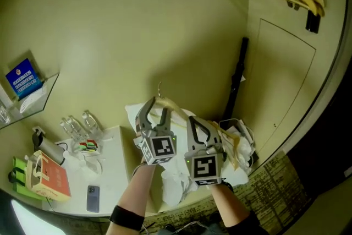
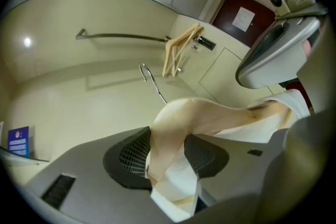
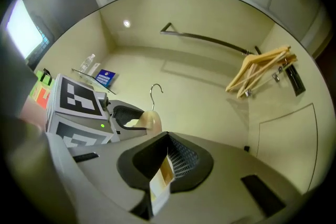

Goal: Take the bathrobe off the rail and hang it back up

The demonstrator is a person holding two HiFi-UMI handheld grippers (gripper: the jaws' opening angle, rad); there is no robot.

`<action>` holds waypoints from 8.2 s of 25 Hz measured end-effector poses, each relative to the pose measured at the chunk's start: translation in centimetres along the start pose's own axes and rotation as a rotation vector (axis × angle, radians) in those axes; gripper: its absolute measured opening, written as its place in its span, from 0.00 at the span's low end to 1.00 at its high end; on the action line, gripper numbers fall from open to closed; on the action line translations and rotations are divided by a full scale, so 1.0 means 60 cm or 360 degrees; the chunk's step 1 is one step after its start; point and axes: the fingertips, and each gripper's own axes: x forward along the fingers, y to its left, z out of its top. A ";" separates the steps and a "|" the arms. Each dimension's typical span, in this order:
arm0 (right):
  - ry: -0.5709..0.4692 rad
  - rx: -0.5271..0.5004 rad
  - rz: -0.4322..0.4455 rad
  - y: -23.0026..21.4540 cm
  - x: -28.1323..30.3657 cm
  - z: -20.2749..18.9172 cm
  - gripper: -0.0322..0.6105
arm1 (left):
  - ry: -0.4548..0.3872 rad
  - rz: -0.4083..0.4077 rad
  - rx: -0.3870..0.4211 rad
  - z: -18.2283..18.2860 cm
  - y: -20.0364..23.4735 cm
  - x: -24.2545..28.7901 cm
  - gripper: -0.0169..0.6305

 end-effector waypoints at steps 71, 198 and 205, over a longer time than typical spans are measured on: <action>-0.0689 -0.0847 -0.0445 -0.200 0.242 0.659 0.09 | -0.0457 0.0094 0.0107 0.583 0.471 0.291 0.33; 0.0147 0.0242 0.0353 0.135 0.010 0.024 0.09 | -0.0020 -0.0204 -0.0370 0.028 0.189 -0.161 0.34; -0.0084 0.0071 0.0368 0.058 0.125 0.192 0.09 | -0.0237 -0.0137 -0.0041 0.202 0.285 -0.018 0.34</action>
